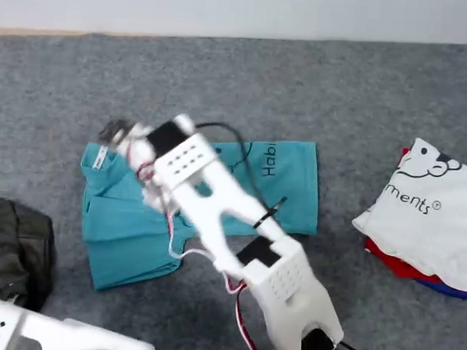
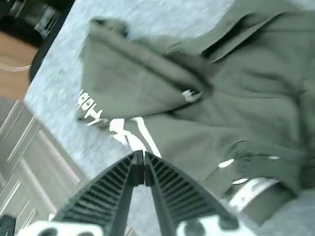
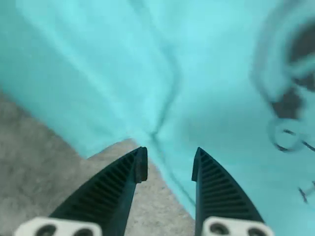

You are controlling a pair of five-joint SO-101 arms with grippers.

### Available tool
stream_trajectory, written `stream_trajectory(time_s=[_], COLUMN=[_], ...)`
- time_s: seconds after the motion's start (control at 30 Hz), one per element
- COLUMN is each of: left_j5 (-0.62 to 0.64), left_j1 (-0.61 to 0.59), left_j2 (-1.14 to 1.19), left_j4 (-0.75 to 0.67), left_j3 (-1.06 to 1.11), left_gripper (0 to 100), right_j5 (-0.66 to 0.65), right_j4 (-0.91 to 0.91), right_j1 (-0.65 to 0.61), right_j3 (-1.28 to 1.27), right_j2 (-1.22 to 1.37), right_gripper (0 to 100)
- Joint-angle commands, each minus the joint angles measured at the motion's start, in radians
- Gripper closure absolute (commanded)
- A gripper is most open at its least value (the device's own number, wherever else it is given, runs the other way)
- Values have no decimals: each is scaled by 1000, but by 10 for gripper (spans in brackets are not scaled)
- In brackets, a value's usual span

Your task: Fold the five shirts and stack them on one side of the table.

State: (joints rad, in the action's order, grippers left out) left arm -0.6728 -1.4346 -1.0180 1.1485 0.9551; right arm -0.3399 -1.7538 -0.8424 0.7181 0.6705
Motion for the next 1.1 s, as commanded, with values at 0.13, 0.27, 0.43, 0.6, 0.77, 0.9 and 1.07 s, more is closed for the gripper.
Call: stream_trajectory(time_s=[0.13, 0.27, 0.43, 0.6, 0.77, 0.9, 1.07], left_j5=[-54, -54, -54, -54, -54, -54, -54], left_j1=[-57, -52, -52, -52, -58, -54, -54], left_j2=[-5, -6, -9, -9, -11, -11, -11], left_j4=[-48, -48, -48, -48, -46, -43, -43], left_j3=[38, 70, 91, 84, 84, 84, 84], left_gripper=[994, 994, 994, 994, 994, 994, 994], right_j5=[-141, -186, -221, -226, -226, -227, -227], right_j4=[-41, -35, 28, 134, 315, 429, 443], right_j1=[-120, -188, -282, -369, -383, -378, -380], right_j3=[-210, -229, -241, -316, -456, -545, -562], right_j2=[-186, -196, -194, -194, -193, -193, -136], right_gripper=[844, 844, 844, 844, 844, 846, 866])
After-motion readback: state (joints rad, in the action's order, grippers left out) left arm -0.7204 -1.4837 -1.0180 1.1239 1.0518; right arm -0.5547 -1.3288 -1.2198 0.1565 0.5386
